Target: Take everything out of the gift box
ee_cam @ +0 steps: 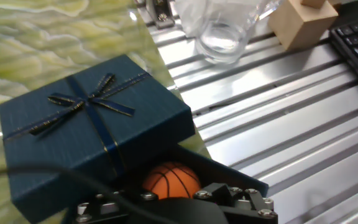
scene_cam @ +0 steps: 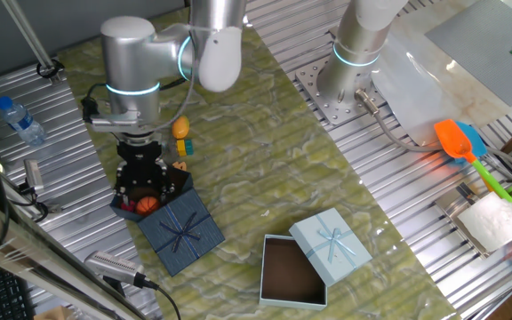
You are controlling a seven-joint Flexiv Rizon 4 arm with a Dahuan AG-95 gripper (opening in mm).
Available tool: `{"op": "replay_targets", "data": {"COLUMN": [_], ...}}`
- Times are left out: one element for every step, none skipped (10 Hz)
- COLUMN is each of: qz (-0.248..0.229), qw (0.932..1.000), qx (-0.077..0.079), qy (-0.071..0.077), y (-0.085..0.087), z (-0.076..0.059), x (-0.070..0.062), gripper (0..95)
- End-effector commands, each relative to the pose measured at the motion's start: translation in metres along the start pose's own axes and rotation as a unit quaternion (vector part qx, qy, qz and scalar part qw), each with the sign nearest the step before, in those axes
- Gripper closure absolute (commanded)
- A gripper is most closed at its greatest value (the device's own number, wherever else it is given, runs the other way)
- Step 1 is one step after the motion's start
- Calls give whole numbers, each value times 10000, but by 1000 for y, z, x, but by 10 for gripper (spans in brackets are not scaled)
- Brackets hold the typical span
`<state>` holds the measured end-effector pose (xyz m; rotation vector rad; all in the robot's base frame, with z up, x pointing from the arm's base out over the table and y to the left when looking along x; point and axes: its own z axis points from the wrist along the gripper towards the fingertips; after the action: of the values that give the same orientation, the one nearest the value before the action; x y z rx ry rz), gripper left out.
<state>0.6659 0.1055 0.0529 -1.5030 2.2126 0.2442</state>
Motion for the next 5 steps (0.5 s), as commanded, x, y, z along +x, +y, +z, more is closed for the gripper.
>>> {"op": "replay_targets", "data": {"qz": [6,36,69,71,75], "qw": [9999,9999,9999,9999,9999], "qx": [120,129,131,132,135], "qy": [33,32,34,40,33], "y": [-2,-1,-1,-1,0], "z": [4,5,5,6,7], "x": [2,2,2,1,1], "gripper": [190,190,190,190,190]}}
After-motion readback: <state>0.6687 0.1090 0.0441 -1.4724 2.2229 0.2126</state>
